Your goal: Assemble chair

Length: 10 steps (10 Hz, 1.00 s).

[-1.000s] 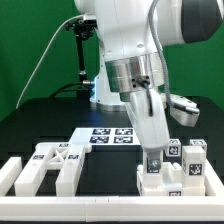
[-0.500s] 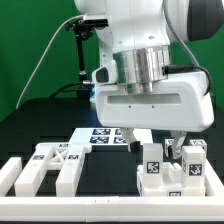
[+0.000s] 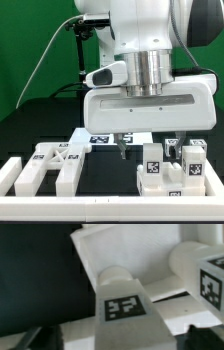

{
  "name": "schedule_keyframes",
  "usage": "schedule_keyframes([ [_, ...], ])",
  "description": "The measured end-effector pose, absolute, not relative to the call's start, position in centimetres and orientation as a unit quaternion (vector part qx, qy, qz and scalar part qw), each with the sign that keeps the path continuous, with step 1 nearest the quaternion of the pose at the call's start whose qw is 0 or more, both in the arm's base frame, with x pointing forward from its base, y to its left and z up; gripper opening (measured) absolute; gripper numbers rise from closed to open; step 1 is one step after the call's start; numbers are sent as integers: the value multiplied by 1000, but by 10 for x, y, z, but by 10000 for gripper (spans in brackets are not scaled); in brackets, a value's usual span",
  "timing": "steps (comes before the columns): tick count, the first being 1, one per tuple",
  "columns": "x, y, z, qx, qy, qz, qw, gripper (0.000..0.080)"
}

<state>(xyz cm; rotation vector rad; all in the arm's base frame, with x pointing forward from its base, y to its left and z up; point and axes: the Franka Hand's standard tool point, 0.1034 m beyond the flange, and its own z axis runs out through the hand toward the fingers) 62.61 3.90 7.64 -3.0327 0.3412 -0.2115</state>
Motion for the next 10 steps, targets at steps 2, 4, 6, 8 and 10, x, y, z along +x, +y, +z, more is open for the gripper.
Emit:
schedule_keyframes([
  [2, 626, 40, 76, -975, 208, -65, 50, 284],
  [4, 626, 42, 76, -953, 292, -60, 59, 285],
  [6, 627, 47, 77, -905, 417, -50, 67, 285],
  [8, 628, 50, 78, -807, 584, -33, 79, 285],
  [10, 632, 48, 76, -712, 695, -13, 98, 285],
])
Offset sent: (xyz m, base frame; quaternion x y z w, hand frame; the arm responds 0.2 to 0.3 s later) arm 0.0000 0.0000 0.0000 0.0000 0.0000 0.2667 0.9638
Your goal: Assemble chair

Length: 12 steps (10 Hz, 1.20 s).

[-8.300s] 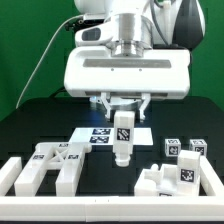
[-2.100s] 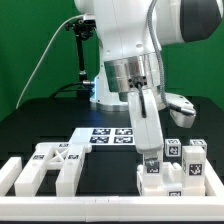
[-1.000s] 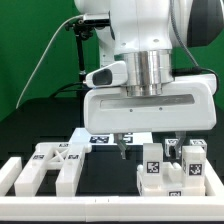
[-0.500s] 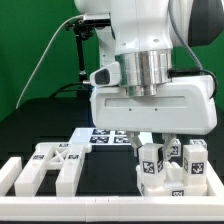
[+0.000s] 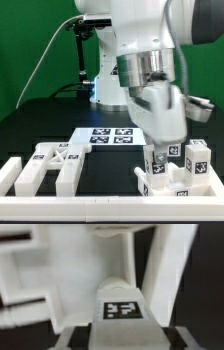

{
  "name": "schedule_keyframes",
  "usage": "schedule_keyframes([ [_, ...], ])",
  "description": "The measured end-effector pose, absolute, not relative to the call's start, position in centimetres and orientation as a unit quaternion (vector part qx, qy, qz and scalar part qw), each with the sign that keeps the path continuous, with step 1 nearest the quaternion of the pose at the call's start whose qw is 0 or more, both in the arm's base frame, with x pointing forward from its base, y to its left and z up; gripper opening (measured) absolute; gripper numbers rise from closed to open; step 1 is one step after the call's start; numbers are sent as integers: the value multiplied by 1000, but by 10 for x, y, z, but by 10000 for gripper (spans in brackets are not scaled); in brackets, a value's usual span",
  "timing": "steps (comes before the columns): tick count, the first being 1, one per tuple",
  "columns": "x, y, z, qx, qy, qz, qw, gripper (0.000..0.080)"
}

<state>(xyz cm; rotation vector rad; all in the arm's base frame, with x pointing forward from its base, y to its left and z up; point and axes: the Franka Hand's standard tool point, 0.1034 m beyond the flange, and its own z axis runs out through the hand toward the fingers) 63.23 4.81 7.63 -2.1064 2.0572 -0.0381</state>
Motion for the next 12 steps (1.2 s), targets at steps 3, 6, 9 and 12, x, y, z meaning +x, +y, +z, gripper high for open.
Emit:
schedule_keyframes([
  [3, 632, 50, 76, -734, 671, -15, 98, 500],
  [6, 630, 57, 75, -902, 423, -40, 78, 639],
  [9, 629, 50, 74, -956, 279, -60, 67, 648],
  [12, 634, 52, 72, -992, 93, -75, 39, 648],
])
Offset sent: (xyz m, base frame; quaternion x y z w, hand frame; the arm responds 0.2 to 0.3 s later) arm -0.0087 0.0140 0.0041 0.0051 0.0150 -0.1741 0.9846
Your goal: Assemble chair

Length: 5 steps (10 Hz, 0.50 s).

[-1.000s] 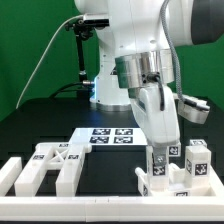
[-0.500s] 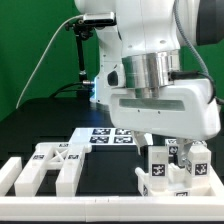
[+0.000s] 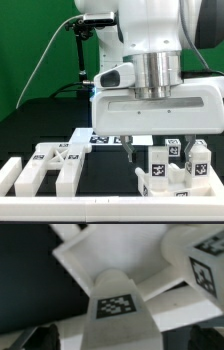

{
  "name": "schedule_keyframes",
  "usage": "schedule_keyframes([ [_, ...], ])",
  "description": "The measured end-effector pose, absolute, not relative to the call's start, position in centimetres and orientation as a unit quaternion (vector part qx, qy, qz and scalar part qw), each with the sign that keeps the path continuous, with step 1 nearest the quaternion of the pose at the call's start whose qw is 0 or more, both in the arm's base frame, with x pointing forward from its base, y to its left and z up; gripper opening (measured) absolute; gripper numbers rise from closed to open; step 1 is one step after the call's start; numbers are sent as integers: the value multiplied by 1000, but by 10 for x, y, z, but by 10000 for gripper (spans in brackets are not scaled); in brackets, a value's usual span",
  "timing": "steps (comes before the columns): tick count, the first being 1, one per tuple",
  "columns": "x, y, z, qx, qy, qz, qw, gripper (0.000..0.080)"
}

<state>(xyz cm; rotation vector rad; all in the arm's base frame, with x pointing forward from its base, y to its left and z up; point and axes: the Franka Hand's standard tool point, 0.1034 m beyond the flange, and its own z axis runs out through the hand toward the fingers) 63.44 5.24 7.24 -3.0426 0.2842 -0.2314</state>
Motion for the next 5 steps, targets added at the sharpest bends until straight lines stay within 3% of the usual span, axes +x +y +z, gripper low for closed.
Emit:
schedule_keyframes([
  [1, 634, 52, 72, -990, 115, -75, 40, 648],
  [2, 634, 52, 72, -989, 122, -74, 40, 559],
  [3, 634, 52, 72, -985, 148, -73, 42, 373],
  [4, 634, 53, 72, -971, 222, -70, 50, 287],
  [5, 634, 52, 72, -956, 282, -66, 55, 287],
])
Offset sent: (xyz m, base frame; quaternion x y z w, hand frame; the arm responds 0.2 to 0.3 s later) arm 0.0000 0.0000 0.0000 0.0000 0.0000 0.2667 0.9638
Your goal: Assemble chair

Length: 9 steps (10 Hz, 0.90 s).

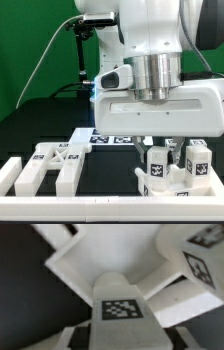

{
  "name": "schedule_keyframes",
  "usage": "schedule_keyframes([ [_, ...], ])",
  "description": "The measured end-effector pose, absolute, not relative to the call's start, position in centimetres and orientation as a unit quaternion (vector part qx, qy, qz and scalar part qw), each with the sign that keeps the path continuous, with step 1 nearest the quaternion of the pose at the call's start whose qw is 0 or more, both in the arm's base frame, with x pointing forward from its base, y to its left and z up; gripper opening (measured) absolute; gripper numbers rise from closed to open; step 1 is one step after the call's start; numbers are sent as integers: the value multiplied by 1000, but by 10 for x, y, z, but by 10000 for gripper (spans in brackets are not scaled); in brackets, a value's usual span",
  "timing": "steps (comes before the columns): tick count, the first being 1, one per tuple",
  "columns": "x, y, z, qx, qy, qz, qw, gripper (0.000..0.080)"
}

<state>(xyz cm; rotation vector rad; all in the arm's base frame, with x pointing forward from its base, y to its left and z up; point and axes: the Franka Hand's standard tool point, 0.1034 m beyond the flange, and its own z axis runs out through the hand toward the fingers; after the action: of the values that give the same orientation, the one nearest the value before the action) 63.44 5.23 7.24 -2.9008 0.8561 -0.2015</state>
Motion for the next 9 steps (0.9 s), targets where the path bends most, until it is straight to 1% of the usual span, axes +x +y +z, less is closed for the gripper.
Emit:
schedule_keyframes([
  [1, 634, 52, 73, -934, 347, -62, 60, 287],
  [3, 635, 53, 73, -838, 540, -43, 67, 287],
  [4, 635, 53, 72, -785, 614, -34, 73, 287],
  [5, 635, 51, 72, -734, 673, -24, 84, 287],
  [6, 636, 51, 71, -690, 718, -14, 94, 287],
  [7, 635, 53, 72, -667, 739, -11, 95, 287],
  [8, 635, 53, 71, -682, 725, -13, 94, 287],
  [9, 635, 56, 71, -709, 699, -19, 90, 287],
])
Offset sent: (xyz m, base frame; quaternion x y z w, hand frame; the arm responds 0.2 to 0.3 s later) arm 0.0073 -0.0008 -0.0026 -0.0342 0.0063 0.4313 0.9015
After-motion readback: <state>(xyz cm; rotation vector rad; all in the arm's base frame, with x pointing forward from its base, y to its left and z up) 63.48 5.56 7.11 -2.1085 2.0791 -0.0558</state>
